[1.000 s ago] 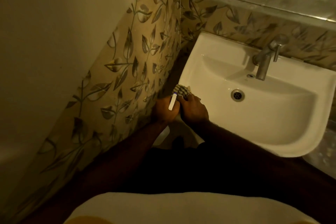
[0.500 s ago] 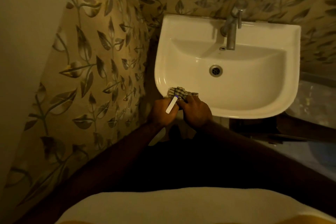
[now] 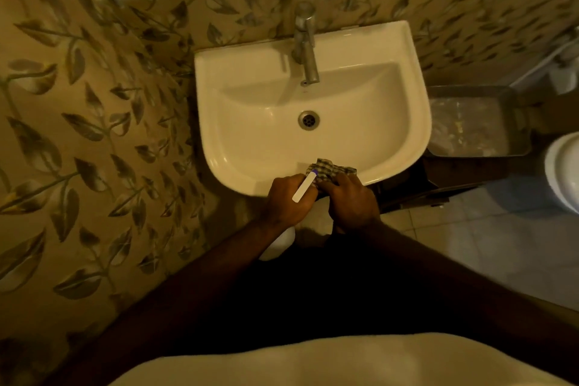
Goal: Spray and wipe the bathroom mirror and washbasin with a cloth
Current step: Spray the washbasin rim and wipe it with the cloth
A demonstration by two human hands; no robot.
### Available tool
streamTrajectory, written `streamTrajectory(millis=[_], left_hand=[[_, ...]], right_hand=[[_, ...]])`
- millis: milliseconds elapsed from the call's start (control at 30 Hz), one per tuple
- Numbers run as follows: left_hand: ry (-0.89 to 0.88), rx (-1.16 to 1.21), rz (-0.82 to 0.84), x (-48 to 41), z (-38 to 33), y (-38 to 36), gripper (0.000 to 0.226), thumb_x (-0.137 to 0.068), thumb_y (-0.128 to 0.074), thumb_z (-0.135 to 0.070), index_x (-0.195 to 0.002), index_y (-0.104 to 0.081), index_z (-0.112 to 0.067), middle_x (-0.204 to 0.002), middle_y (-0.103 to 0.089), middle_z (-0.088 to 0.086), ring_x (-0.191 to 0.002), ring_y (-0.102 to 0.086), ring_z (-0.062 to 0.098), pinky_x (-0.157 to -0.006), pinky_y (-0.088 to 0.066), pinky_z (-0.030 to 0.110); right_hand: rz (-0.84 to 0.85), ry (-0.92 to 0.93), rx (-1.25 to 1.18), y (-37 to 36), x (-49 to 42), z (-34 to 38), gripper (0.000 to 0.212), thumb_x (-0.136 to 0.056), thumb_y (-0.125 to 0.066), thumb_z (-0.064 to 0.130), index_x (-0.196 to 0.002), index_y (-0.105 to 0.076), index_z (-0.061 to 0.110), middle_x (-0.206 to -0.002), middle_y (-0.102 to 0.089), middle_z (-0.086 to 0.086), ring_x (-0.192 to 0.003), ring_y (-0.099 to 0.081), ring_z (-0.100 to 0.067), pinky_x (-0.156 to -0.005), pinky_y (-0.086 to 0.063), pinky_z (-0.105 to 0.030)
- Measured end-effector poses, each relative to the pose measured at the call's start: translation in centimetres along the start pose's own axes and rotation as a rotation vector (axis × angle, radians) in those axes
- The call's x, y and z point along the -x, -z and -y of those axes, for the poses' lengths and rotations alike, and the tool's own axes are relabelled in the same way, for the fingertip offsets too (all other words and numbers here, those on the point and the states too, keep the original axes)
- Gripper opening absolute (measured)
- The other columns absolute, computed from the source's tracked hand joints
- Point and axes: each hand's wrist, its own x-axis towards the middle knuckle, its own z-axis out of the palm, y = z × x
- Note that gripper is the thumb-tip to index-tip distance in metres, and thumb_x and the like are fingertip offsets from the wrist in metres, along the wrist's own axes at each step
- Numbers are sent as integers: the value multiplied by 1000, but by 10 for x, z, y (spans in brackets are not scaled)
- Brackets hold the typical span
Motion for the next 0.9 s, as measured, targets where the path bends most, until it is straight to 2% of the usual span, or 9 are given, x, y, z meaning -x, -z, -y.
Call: streamTrajectory(millis=[100,200,267,367,433,500,633,800,900], left_hand=[[-21,62,67,-12,-20,-14,20,-84,-54,-26,-70,-62,-13,-64,-63,-1,-53,-55,10,-48,-36,10],[-59,55,106,-24,-39,-24,27,-86,-54,-26,-75,-65,-5,-69,-70,8,-60,-64,21,-53,-49,31],[-69,48,128,-34,-53,-28,29,-88,-53,-27,-79,-68,-3,-73,-71,11,-64,-65,24,-56,-51,37],[-62,43,135,-48,-74,-35,26,-91,-56,-24,-79,-67,-3,-70,-69,8,-62,-64,20,-55,-50,34],[-57,49,131,-56,-88,-38,26,-92,-56,-21,-69,-60,-8,-59,-61,0,-52,-58,15,-51,-47,32],[-24,79,136,-65,-99,-42,31,-91,-56,-19,-61,-52,-14,-50,-53,-5,-43,-53,14,-49,-49,36],[-28,104,112,-81,-118,-49,33,-89,-54,-23,-61,-52,-6,-52,-56,11,-45,-56,32,-50,-51,46],[-37,77,92,-105,-134,-57,35,-88,-52,-27,-63,-53,-3,-52,-57,11,-45,-58,32,-48,-51,48],[-33,50,83,-121,-142,-60,33,-89,-53,-26,-63,-53,-7,-51,-56,6,-45,-59,29,-47,-53,47]], right_hand=[[13,-90,-33,10,2,-20,38,-81,-78,9,-117,-75,21,-112,-69,-14,-111,-63,-41,-68,-59,-45],[-4,-212,-54,17,2,-44,39,-91,-66,10,-128,-69,20,-126,-62,-16,-122,-55,-41,-77,-58,-47],[-19,-299,-81,20,1,-58,40,-94,-60,9,-132,-65,20,-130,-58,-17,-125,-51,-40,-80,-57,-48],[-28,-378,-128,25,-4,-77,41,-96,-57,10,-136,-63,21,-136,-53,-17,-128,-48,-40,-86,-56,-49],[-44,-431,-152,29,-10,-91,41,-98,-57,14,-139,-61,22,-142,-51,-17,-131,-47,-41,-91,-55,-51],[-74,-477,-186,31,-16,-107,41,-98,-61,18,-139,-61,22,-145,-50,-18,-132,-46,-41,-95,-54,-53],[-154,-532,-289,34,-32,-143,41,-96,-64,26,-137,-63,21,-143,-52,-20,-130,-49,-43,-98,-54,-55],[-182,-519,-305,32,-52,-167,41,-97,-60,29,-137,-63,20,-141,-54,-19,-126,-53,-42,-97,-54,-53],[-188,-612,-471,38,-71,-179,47,-100,-55,37,-143,-57,19,-141,-54,-16,-128,-53,-38,-101,-49,-51]])
